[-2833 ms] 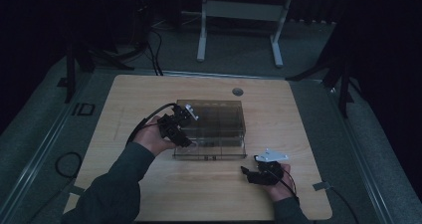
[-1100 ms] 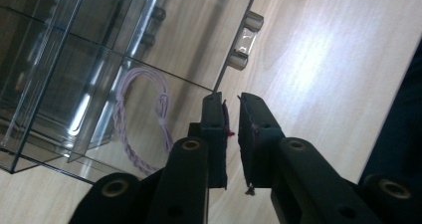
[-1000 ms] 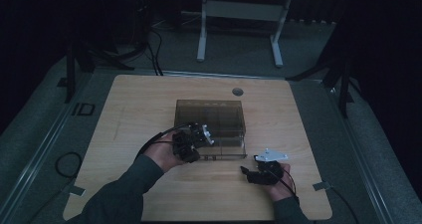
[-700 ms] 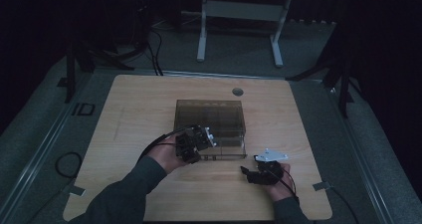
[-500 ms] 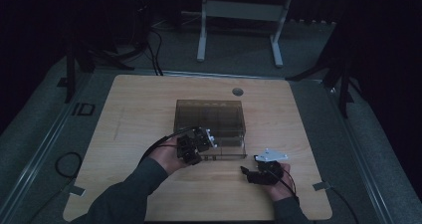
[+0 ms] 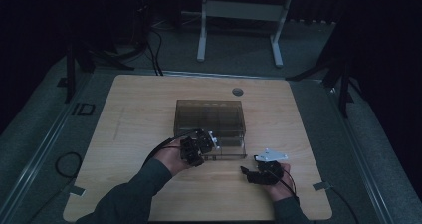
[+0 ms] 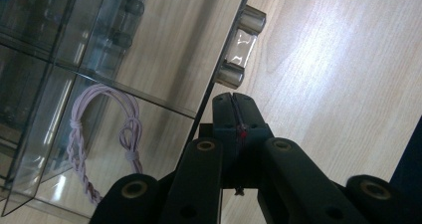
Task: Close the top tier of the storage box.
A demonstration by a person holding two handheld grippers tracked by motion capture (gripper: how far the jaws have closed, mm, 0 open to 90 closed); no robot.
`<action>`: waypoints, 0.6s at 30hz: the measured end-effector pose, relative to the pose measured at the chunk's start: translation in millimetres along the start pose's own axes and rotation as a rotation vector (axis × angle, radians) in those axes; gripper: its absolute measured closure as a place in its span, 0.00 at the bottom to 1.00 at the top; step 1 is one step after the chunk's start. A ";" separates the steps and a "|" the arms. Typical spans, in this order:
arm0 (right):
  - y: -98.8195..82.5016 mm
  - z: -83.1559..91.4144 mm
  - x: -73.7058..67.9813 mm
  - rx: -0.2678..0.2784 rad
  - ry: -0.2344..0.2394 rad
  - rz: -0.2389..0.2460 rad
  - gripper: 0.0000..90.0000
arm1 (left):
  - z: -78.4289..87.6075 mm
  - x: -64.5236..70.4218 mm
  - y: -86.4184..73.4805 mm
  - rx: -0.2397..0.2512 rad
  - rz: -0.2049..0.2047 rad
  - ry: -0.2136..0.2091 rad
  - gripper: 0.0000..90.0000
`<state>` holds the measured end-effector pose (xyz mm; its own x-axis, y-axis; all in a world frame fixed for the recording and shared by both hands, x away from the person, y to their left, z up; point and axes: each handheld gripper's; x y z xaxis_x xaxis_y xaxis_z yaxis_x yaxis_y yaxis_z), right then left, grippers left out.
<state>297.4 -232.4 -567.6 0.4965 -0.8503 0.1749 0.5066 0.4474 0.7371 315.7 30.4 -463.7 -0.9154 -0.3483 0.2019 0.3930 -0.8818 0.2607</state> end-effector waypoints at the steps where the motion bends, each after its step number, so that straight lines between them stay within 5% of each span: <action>1: 0.0 0.0 0.0 0.000 0.000 0.000 0.33 | -0.5 -0.5 0.0 -0.001 -0.001 0.000 1.00; 18: 0.0 0.0 0.0 0.000 0.000 0.000 0.33 | -11.6 1.0 3.6 -0.003 -0.001 -0.013 1.00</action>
<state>297.4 -232.3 -567.6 0.4960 -0.8505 0.1748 0.5068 0.4470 0.7371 315.2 23.1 -473.5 -0.9147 -0.3429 0.2140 0.3915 -0.8833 0.2579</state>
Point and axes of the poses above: each handheld gripper's, and its own axes: z roughly backward along the jaws, y roughly out of its top, x roughly to its right, and after that the axes turned 14 degrees about -y, right-handed
